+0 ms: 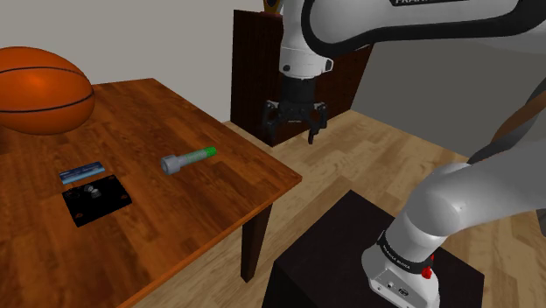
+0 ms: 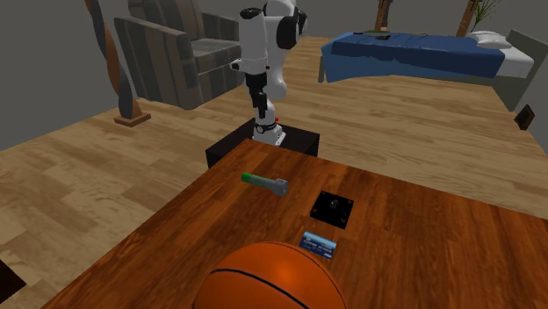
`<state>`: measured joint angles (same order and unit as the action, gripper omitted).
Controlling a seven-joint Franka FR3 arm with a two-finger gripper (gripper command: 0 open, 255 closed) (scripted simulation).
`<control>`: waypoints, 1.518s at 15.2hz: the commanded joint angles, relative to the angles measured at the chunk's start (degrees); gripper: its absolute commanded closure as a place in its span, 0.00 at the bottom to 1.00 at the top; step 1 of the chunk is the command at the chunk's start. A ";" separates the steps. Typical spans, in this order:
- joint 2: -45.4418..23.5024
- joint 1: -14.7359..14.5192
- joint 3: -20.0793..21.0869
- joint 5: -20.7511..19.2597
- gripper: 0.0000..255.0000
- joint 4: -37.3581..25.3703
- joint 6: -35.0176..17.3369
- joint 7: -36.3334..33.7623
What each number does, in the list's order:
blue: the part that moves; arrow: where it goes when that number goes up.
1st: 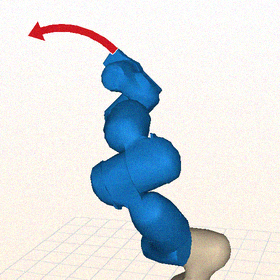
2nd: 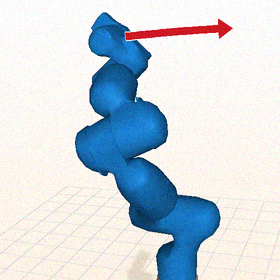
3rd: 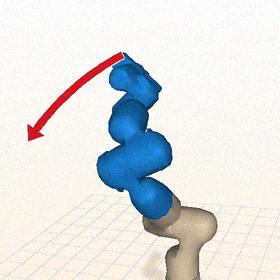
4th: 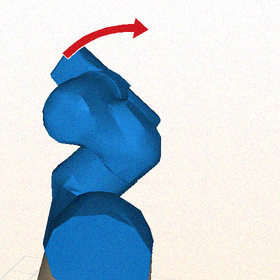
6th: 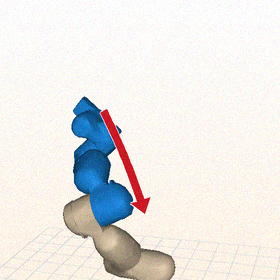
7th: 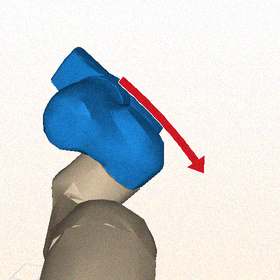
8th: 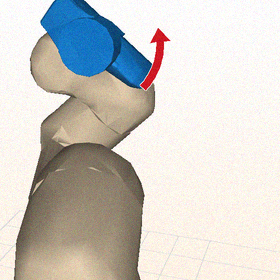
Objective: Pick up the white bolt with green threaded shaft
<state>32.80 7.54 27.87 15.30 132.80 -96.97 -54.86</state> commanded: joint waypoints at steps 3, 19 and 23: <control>-8.09 2.86 6.56 0.85 0.00 -4.14 -5.31 -12.47; -50.87 2.82 15.86 -23.65 0.00 -31.92 -16.61 -65.01; -55.13 0.54 13.83 -26.18 0.00 -34.83 -17.73 -69.11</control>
<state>-21.48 8.51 42.04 -10.32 98.40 -114.36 -123.26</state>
